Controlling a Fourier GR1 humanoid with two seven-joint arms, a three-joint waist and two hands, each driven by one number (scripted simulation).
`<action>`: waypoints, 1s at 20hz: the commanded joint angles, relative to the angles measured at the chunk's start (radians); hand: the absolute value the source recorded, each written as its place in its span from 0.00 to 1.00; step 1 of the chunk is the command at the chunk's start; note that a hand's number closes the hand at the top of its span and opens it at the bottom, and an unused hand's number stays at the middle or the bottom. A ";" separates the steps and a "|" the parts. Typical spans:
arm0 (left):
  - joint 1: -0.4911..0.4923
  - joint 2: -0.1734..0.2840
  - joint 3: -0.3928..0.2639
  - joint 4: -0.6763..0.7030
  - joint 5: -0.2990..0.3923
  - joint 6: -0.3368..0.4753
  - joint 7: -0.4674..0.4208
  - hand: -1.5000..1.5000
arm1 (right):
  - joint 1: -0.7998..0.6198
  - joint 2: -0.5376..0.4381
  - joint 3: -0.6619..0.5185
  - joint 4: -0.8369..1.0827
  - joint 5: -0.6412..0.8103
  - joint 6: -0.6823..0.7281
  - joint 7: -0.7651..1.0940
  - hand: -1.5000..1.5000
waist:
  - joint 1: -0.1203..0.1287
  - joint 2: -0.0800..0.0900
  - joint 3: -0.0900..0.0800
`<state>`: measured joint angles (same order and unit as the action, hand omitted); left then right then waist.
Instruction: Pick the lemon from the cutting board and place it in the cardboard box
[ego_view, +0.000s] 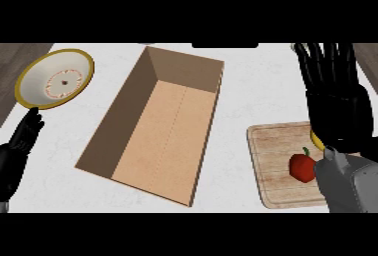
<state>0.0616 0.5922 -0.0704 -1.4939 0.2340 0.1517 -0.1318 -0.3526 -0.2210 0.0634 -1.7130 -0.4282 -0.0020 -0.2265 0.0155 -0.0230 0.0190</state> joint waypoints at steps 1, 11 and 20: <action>0.010 0.023 0.010 -0.081 -0.030 0.035 0.086 0.50 | 0.052 -0.070 -0.043 0.090 -0.066 0.162 -0.030 0.00 | -0.005 0.023 -0.017; -0.022 0.021 0.015 0.069 -0.113 0.128 0.109 0.50 | 0.185 -0.528 0.020 0.304 0.276 0.572 -0.187 0.00 | -0.013 0.060 -0.006; -0.109 0.005 -0.022 0.090 -0.154 0.136 0.163 0.50 | 0.112 -0.580 -0.039 0.604 0.337 0.689 -0.627 0.00 | 0.029 0.049 -0.006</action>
<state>-0.0257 0.5998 -0.0799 -1.3969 0.0918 0.2867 0.0073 -0.2071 -0.7561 0.0284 -1.2055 -0.1888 0.5924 -0.6213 0.0232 0.0305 0.0124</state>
